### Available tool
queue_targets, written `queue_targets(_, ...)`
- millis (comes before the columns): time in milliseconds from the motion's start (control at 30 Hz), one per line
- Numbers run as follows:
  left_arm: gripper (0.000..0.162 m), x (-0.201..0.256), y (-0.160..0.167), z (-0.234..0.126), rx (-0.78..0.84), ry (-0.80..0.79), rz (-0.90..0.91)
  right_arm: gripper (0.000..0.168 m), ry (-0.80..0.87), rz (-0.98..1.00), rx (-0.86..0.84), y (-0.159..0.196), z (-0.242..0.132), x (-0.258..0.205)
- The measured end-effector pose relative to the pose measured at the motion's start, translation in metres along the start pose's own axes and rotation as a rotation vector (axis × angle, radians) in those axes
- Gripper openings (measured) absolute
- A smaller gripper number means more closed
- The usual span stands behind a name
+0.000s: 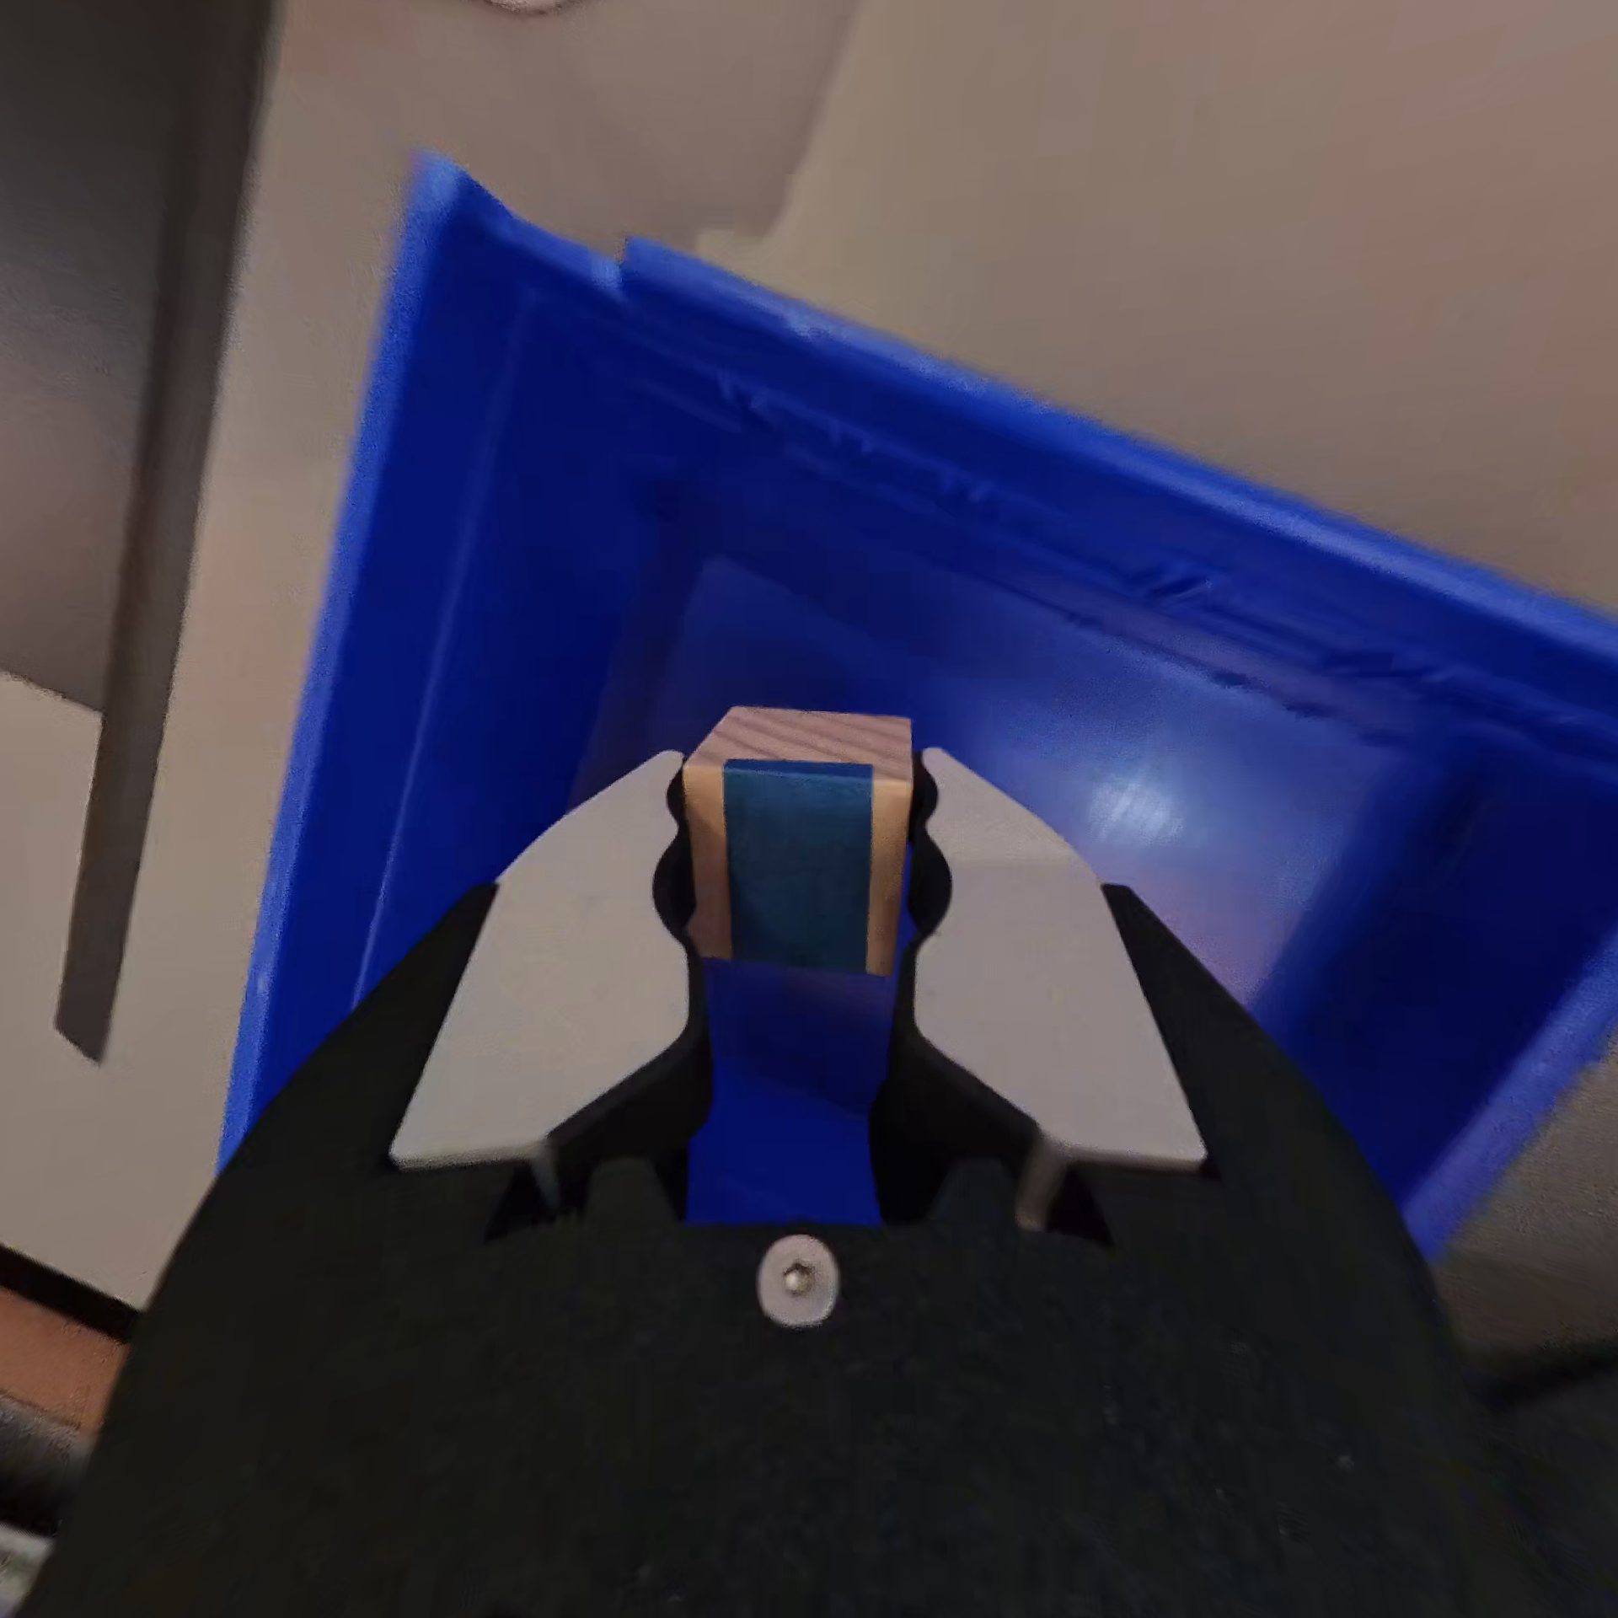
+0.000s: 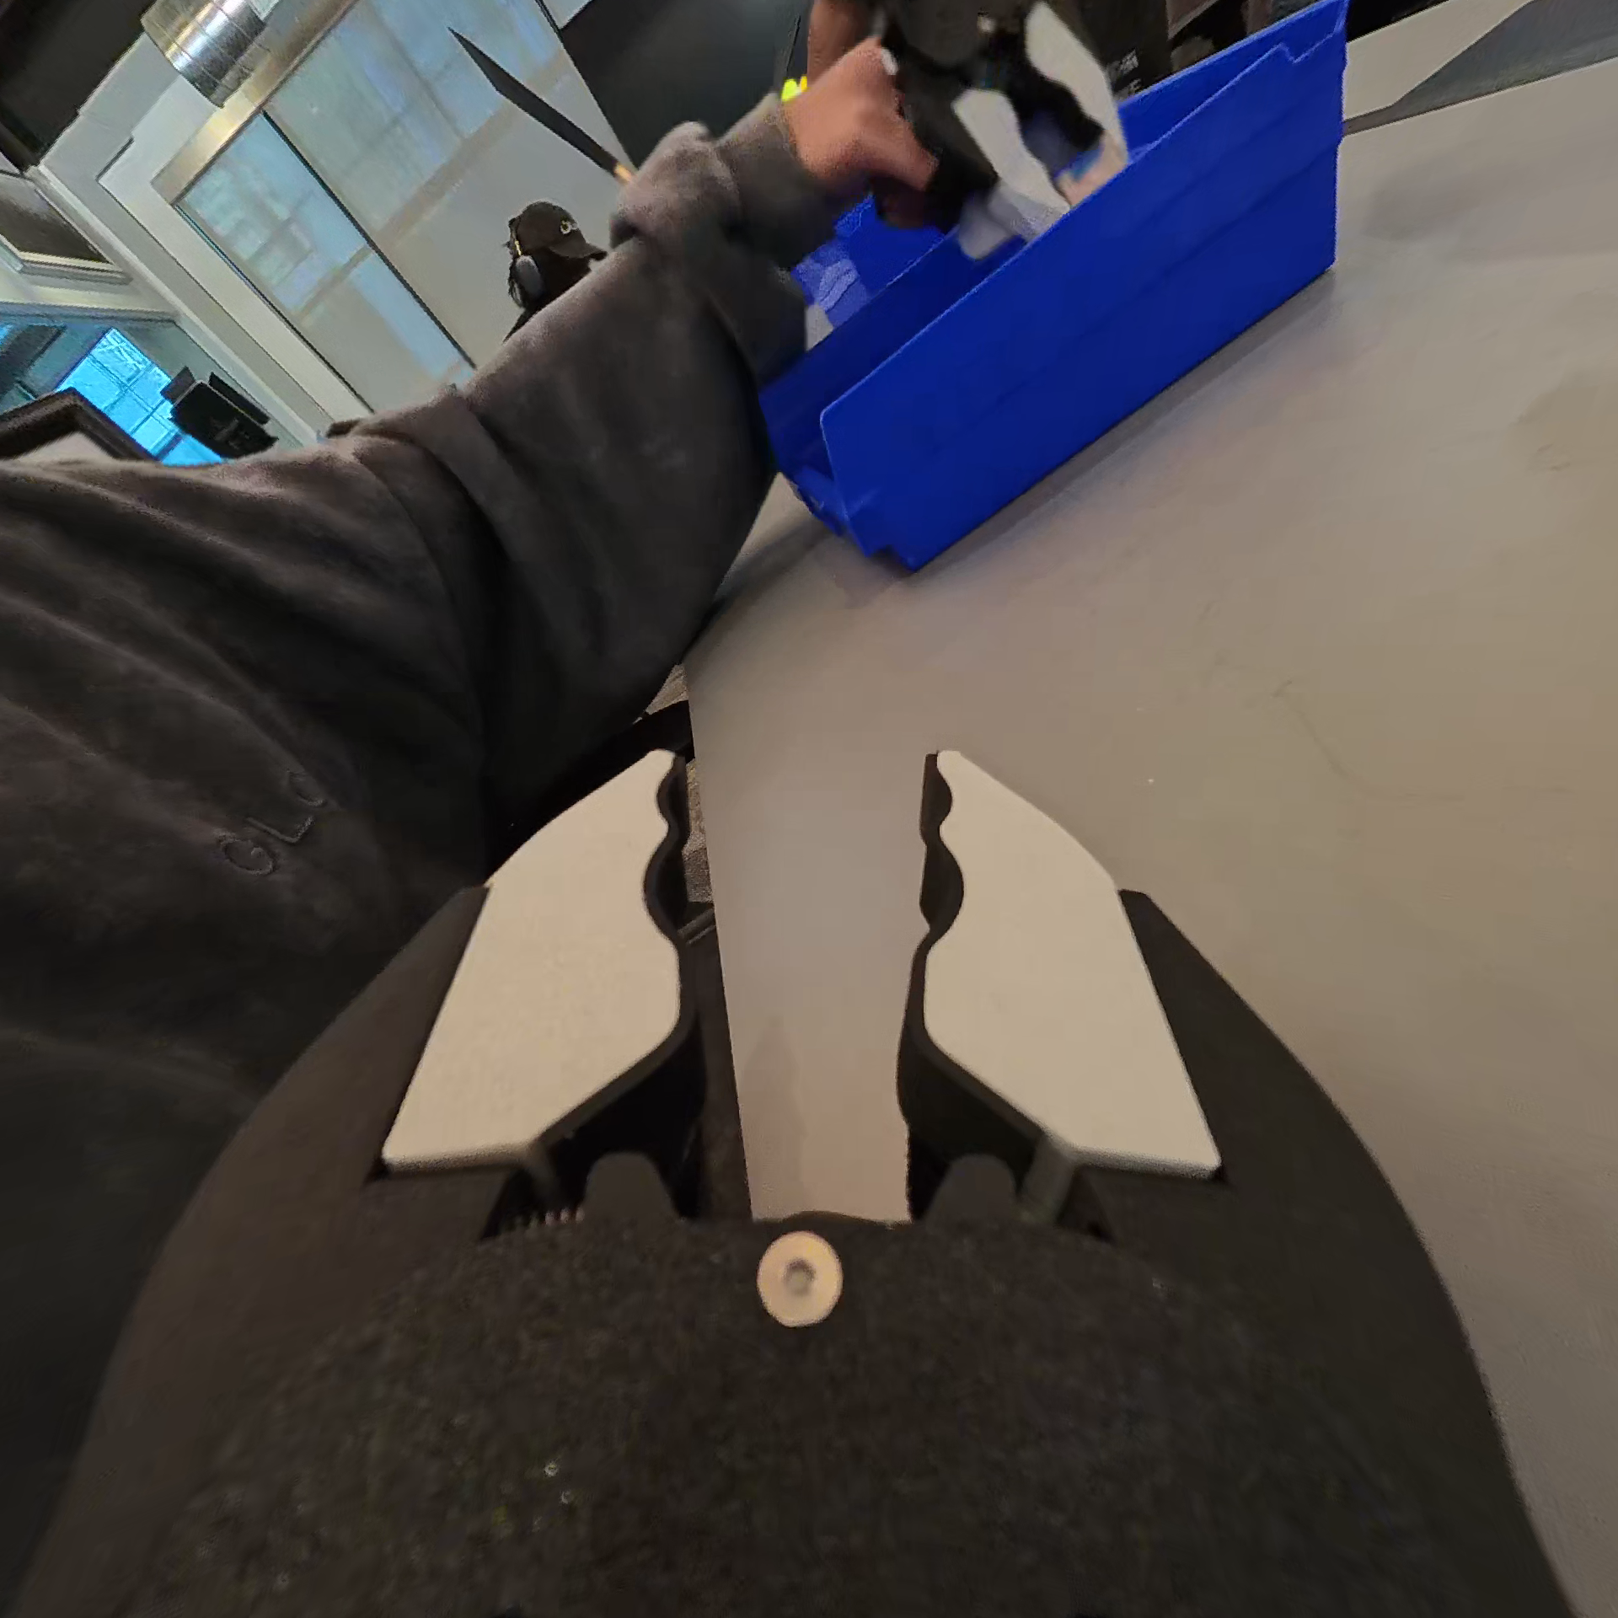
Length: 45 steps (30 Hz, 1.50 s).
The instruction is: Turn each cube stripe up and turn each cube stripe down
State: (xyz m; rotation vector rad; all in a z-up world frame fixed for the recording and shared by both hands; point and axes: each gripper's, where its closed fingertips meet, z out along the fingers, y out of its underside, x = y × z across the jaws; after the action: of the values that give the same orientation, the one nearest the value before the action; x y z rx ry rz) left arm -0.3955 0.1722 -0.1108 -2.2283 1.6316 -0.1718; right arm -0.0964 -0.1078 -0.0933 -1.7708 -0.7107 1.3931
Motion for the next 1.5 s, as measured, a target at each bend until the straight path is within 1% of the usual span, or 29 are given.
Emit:
queue_targets(133,0.045,0.035,-0.028,-0.056,0.267,0.007,-0.216,0.050,0.036,0.016,0.007,-0.006,-0.002,0.005)
queue_targets(200,0.045,0.065,-0.053,-0.073,0.416,0.047,-0.310,0.050,0.051,0.019,0.010,-0.016,-0.001,0.007)
queue_targets(267,0.045,0.097,-0.083,-0.082,0.567,0.128,-0.442,0.053,0.085,0.014,-0.001,-0.026,0.002,0.013)
queue_targets(367,0.045,0.155,-0.133,-0.084,0.765,0.371,-0.602,0.059,0.074,0.051,-0.009,-0.038,0.013,0.014)
queue_targets(467,0.045,0.205,-0.183,-0.087,0.946,0.683,-0.715,0.070,-0.039,0.172,0.040,-0.056,0.031,0.002)
queue_targets(500,0.044,0.218,-0.196,-0.088,0.992,0.778,-0.751,0.075,-0.082,0.224,0.060,-0.063,0.036,-0.002)
queue_targets(533,0.044,0.227,-0.207,-0.087,1.028,0.849,-0.779,0.076,-0.129,0.278,0.087,-0.071,0.040,-0.006)
queue_targets(600,0.044,0.240,-0.222,-0.078,1.067,0.902,-0.814,0.077,-0.209,0.383,0.161,-0.087,0.043,-0.011)
queue_targets(667,0.044,0.246,-0.230,-0.060,1.038,0.878,-0.845,0.077,-0.255,0.446,0.224,-0.099,0.041,-0.011)
queue_targets(767,0.044,0.254,-0.237,-0.050,1.042,0.885,-0.854,0.077,-0.186,0.416,0.210,-0.095,0.041,0.002)
queue_targets(833,0.044,0.266,-0.243,-0.042,1.006,0.906,-0.833,0.077,-0.134,0.401,0.206,-0.091,0.042,0.013)
queue_targets(867,0.045,0.271,-0.245,-0.038,0.989,0.906,-0.825,0.074,-0.133,0.410,0.209,-0.090,0.042,0.017)
queue_targets(900,0.044,0.272,-0.247,-0.033,0.975,0.884,-0.834,0.046,-0.186,0.415,0.213,-0.090,0.040,0.014)
queue_targets(933,0.044,0.272,-0.247,-0.030,0.974,0.877,-0.842,0.046,-0.196,0.444,0.191,-0.088,0.039,0.014)
queue_targets(1000,0.045,0.274,-0.247,-0.029,0.974,0.900,-0.843,0.045,-0.162,0.422,0.169,-0.087,0.035,0.017)
queue_targets(1033,0.054,0.275,-0.244,-0.031,0.974,0.903,-0.827,0.045,-0.131,0.395,0.165,-0.087,0.033,0.018)
queue_targets(1100,0.080,0.273,-0.229,-0.041,0.989,0.844,-0.785,0.045,-0.096,0.350,0.178,-0.090,0.025,0.018)
queue_targets(1133,0.084,0.271,-0.217,-0.047,1.009,0.784,-0.751,0.045,-0.096,0.342,0.175,-0.090,0.021,0.017)
queue_targets(1200,0.085,0.274,-0.188,-0.053,1.030,0.646,-0.681,0.045,-0.087,0.322,0.190,-0.094,0.007,0.016)
queue_targets(1267,0.083,0.291,-0.162,-0.052,1.033,0.581,-0.611,0.046,-0.052,0.272,0.209,-0.104,-0.015,0.018)
queue_targets(1333,0.080,0.313,-0.139,-0.041,0.993,0.570,-0.557,0.046,0.064,0.174,0.237,-0.125,-0.052,0.027)
queue_targets(1367,0.078,0.321,-0.130,-0.034,0.968,0.568,-0.548,0.046,0.173,0.108,0.251,-0.136,-0.078,0.036)
queue_targets(1433,0.074,0.330,-0.118,-0.025,0.932,0.593,-0.556,0.046,0.473,-0.009,0.228,-0.151,-0.137,0.063)
queue_targets(1500,0.073,0.336,-0.117,-0.025,0.920,0.656,-0.563,0.046,0.812,-0.046,0.074,-0.143,-0.196,0.097)
